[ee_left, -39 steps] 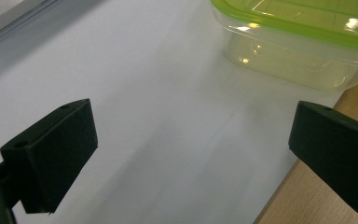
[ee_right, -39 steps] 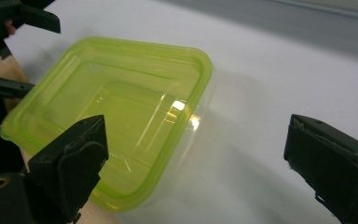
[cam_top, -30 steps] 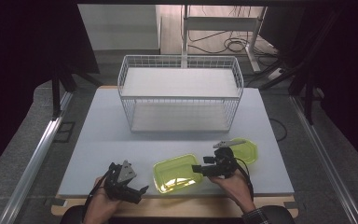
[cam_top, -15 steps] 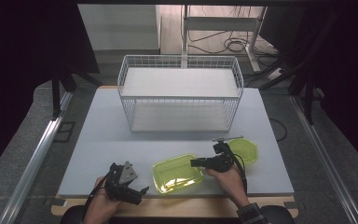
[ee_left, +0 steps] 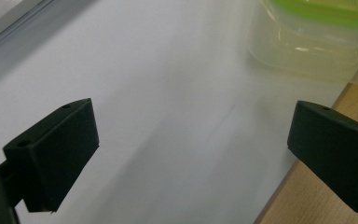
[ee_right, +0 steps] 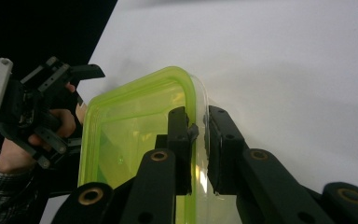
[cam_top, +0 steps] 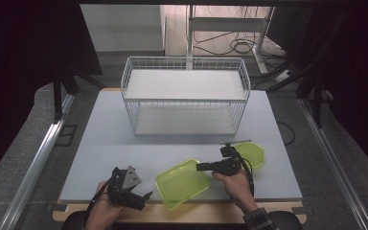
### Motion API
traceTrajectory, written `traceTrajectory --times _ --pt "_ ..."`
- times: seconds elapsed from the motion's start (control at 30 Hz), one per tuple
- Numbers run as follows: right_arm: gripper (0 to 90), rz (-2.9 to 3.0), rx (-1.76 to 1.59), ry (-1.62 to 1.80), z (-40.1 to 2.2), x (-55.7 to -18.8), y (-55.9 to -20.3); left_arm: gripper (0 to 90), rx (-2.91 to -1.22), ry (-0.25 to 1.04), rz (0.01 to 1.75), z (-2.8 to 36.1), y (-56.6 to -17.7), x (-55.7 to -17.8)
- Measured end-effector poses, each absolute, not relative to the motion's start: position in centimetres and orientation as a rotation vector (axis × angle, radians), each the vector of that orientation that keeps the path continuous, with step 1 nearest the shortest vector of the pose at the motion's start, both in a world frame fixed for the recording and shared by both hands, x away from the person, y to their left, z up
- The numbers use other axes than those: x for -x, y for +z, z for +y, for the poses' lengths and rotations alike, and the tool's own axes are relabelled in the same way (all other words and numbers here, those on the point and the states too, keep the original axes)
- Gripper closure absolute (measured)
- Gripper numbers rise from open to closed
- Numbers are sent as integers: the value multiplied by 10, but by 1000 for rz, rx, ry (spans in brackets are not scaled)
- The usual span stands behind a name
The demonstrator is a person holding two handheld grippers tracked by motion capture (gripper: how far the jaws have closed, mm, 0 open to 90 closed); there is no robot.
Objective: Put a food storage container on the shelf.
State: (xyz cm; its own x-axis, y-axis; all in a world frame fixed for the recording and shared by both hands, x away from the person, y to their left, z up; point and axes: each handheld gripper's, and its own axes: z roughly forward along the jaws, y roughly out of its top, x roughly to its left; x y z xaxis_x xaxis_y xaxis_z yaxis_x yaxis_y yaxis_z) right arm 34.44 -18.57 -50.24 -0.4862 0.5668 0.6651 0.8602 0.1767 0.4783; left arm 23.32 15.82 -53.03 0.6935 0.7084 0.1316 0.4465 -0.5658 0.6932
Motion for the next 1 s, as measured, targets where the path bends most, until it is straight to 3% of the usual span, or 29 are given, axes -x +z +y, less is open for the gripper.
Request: traceTrajectory --times 1.0 --pt "800 -2018 1387 -1435 -207 -369 -454 16 -2247 529 928 166 -531 -236"
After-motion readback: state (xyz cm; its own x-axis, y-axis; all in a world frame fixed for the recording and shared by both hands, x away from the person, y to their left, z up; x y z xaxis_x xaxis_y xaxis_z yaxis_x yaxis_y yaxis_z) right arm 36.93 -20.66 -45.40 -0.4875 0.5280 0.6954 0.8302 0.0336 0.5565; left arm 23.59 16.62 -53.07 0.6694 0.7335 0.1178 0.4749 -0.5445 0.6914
